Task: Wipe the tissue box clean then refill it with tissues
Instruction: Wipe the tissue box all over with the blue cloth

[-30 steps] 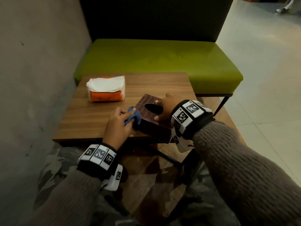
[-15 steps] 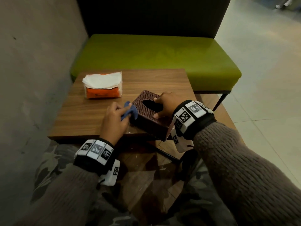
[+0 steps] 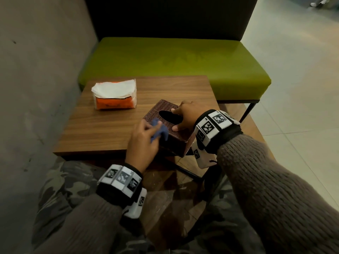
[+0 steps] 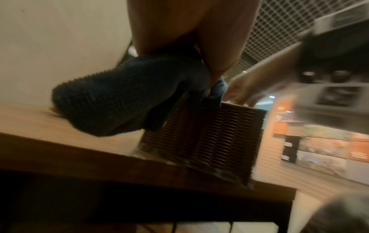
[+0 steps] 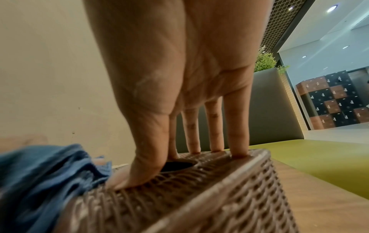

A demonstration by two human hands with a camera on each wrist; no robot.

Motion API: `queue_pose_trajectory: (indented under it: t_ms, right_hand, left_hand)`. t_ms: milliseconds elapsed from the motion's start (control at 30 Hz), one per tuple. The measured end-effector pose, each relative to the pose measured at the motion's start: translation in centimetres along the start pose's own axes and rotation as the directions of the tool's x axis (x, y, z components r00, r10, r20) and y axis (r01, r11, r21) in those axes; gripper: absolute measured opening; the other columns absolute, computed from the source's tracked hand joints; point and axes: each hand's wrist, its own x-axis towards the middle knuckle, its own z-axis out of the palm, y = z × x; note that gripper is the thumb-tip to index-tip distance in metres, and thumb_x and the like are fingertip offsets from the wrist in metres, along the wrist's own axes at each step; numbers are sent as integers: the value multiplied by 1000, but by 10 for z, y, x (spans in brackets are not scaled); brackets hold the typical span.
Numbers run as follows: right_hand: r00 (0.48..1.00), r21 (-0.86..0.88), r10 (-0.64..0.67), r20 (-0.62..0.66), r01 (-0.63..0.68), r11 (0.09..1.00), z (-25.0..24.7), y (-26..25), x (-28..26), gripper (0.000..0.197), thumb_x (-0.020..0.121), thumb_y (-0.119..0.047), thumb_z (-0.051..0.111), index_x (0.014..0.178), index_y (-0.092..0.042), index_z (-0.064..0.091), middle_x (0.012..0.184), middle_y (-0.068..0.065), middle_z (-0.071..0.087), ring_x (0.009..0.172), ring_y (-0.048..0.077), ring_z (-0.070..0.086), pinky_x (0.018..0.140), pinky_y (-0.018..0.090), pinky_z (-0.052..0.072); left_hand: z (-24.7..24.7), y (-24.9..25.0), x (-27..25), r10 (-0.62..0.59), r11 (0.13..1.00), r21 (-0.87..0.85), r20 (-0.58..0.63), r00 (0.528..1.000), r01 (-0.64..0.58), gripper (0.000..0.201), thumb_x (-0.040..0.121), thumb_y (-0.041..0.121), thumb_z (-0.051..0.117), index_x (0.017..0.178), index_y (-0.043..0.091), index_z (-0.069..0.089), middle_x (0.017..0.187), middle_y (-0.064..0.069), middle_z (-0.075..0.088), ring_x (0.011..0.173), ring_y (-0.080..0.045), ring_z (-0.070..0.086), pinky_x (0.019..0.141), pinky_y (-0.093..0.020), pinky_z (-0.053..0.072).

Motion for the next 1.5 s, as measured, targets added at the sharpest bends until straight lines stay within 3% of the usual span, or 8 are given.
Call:
queue_pose_trajectory:
  t_ms: [133, 367, 600, 800, 1000, 1200, 1333, 1500]
  right_hand:
    - [1000, -9, -18, 6, 18, 1000, 1, 2, -1, 75, 81, -52, 66, 145, -28, 37, 137, 12, 44, 127, 36, 41, 105, 42, 37]
    - [1000, 10, 0, 8, 0, 1000, 1, -1, 1, 67, 85, -45, 66, 144, -25, 41, 135, 13, 45, 124, 36, 43, 100, 40, 38]
    - [1000, 29, -4, -26, 4, 1000, 0, -3, 1, 62, 83, -44, 68, 137, -21, 51, 128, 14, 53, 116, 33, 53, 91, 34, 42]
    - [1000, 20, -1, -1, 1, 1000, -1, -4, 1, 59, 83, -45, 67, 134, -18, 54, 126, 15, 54, 112, 34, 55, 87, 34, 44]
    - [1000, 3, 6, -14, -6, 1000, 1, -4, 1, 62, 82, -47, 67, 137, -23, 50, 126, 14, 49, 117, 37, 48, 97, 42, 43]
    - [1000, 3, 29, 2, -29, 1000, 0, -5, -1, 64, 83, -50, 64, 140, -25, 47, 129, 12, 47, 119, 36, 46, 101, 46, 41]
    - [999, 9, 40, 1, -40, 999, 0, -8, 0, 65, 83, -51, 64, 140, -25, 46, 128, 12, 46, 120, 36, 45, 101, 47, 42]
    - [997, -18, 62, -35, -63, 998, 3, -12, -4, 55, 89, -48, 58, 138, -26, 48, 131, 11, 46, 122, 35, 43, 96, 41, 40]
  left_hand:
    - [6, 16, -17, 171, 985, -21, 109, 979, -169, 51, 85, 10, 62, 133, 24, 50, 97, 1, 43, 91, -13, 44, 73, -21, 39]
    - [-12, -15, 8, -85, 996, 19, -6, 996, 85, 42, 85, 8, 60, 125, 22, 58, 96, -1, 43, 92, -23, 50, 72, -30, 43]
    - [11, 31, -27, 300, 952, -17, 236, 924, -305, 52, 83, 9, 59, 131, 27, 52, 100, 0, 45, 91, -8, 36, 69, -17, 34]
    - [-9, -12, -1, -41, 996, -81, 3, 999, 41, 47, 85, 8, 61, 128, 25, 54, 96, -1, 46, 86, -16, 49, 75, -38, 50]
    - [-2, 8, -14, 217, 976, 0, 153, 964, -220, 49, 85, 10, 62, 131, 25, 53, 98, 1, 43, 90, -11, 42, 70, -17, 35]
    - [-22, -41, 27, -192, 980, -61, -86, 978, 187, 25, 86, 8, 62, 110, 7, 67, 90, -11, 47, 82, -28, 55, 73, -45, 48]
    - [-22, -33, 36, -292, 952, -113, -67, 954, 283, 20, 90, 15, 57, 104, 6, 68, 97, -15, 47, 88, -31, 55, 74, -36, 43]
    - [-9, 7, 15, -113, 994, -19, -16, 994, 112, 30, 89, 19, 59, 119, 17, 61, 101, -2, 41, 90, -16, 47, 72, -24, 41]
